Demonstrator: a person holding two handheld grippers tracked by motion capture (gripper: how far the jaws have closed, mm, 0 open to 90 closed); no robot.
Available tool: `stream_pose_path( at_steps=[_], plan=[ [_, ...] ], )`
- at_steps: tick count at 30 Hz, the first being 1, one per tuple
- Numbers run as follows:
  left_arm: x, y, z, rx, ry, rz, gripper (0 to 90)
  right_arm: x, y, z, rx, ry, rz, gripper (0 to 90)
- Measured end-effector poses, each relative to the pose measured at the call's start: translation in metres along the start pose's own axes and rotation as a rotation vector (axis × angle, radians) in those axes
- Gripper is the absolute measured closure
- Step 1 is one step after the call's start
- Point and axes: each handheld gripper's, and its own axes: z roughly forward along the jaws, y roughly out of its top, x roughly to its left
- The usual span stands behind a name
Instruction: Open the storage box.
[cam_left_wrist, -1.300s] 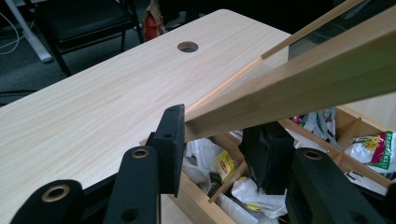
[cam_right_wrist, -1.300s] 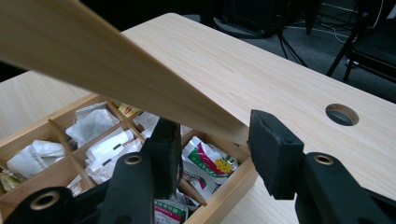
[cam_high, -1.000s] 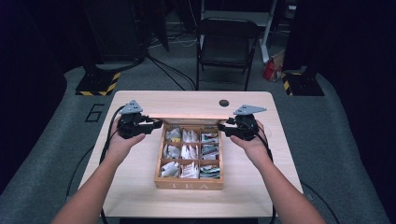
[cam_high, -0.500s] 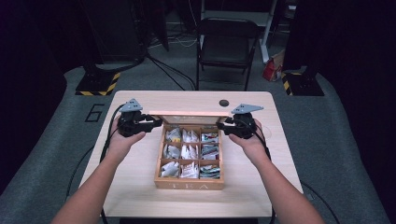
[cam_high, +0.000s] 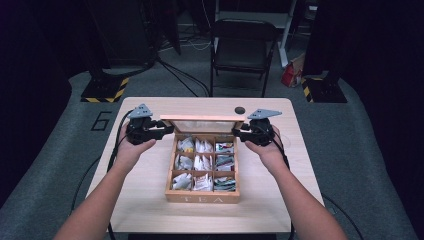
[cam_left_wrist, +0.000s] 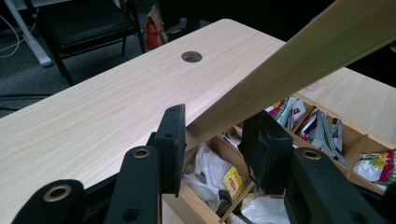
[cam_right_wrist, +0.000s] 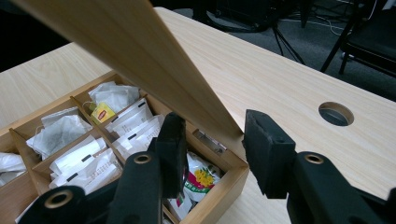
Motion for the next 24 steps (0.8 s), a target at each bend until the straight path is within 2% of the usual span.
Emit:
stream_pose_path(
  at_steps=[7, 11, 16, 24],
  plan=[
    [0.003, -0.002, 0.004, 0.006, -0.004, 0.001, 58.3, -0.001, 0.001, 0.001, 0.0, 0.003, 0.005, 59.3],
    [0.006, -0.006, 0.01, 0.001, 0.001, -0.004, 56.9, -0.002, 0.002, 0.001, -0.002, 0.0, 0.021, 59.5],
    [0.011, -0.008, 0.018, 0.011, 0.015, -0.009, 55.2, -0.003, 0.004, 0.002, -0.006, -0.001, 0.018, 59.6],
    [0.015, -0.008, 0.027, 0.027, 0.027, -0.005, 59.3, -0.005, 0.006, 0.004, -0.012, -0.004, 0.022, 59.8]
  ],
)
